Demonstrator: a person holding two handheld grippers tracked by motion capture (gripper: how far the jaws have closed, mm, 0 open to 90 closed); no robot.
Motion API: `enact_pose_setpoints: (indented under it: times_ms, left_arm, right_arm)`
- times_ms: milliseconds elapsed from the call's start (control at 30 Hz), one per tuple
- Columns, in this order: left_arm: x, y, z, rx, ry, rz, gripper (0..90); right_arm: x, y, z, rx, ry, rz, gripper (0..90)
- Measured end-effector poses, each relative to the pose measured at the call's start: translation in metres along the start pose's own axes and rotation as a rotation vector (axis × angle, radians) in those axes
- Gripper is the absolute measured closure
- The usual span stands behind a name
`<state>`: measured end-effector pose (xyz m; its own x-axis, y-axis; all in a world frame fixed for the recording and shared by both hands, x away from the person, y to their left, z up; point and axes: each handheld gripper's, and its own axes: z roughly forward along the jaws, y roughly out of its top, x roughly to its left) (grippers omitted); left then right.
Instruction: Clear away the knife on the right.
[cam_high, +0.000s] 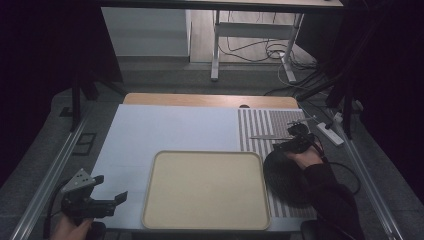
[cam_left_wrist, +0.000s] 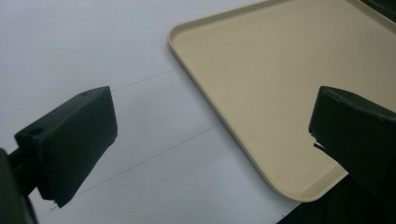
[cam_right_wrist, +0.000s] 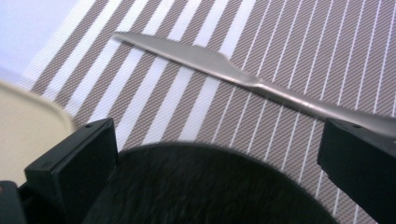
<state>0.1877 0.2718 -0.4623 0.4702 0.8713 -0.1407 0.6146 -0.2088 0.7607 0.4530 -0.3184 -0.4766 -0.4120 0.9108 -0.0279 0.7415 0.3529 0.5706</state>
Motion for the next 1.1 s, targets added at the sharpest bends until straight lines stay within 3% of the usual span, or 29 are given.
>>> enact_pose_setpoints:
  times_ms: [400, 467, 767, 833, 867, 933, 967, 1000, 1100]
  left_arm:
    - [0.000, 0.000, 0.000, 0.004, -0.002, -0.001, 0.6]
    - [0.000, 0.000, 0.001, 0.004, -0.002, -0.001, 0.6]
    - [0.000, 0.000, 0.001, 0.006, -0.004, -0.002, 0.6]
    - [0.000, 0.000, 0.001, 0.006, -0.004, -0.001, 0.6]
    - [0.000, 0.000, 0.001, 0.006, -0.004, -0.001, 0.6]
    - [0.000, 0.000, 0.001, 0.007, -0.005, -0.001, 0.6]
    - [0.000, 0.000, 0.001, 0.007, -0.005, -0.002, 0.6]
    - [0.000, 0.000, 0.001, 0.008, -0.005, -0.001, 0.6]
    - [0.000, 0.000, 0.001, 0.009, -0.005, -0.001, 0.6]
  right_arm:
    - [-0.010, 0.017, 0.020, 0.044, -0.033, -0.012, 0.0]
    - [-0.011, 0.020, 0.022, 0.050, -0.045, -0.013, 3.4]
    - [-0.027, 0.033, 0.027, 0.083, -0.053, -0.024, 46.5]
    - [-0.031, 0.035, 0.029, 0.088, -0.038, -0.028, 57.3]
    - [-0.036, 0.036, 0.031, 0.095, -0.034, -0.038, 68.2]
    - [-0.038, 0.037, 0.031, 0.100, -0.029, -0.037, 72.5]
    - [-0.043, 0.038, 0.033, 0.106, -0.019, -0.042, 84.4]
    - [-0.045, 0.039, 0.034, 0.114, -0.021, -0.045, 89.7]
    - [-0.050, 0.040, 0.037, 0.127, -0.029, -0.048, 90.0]
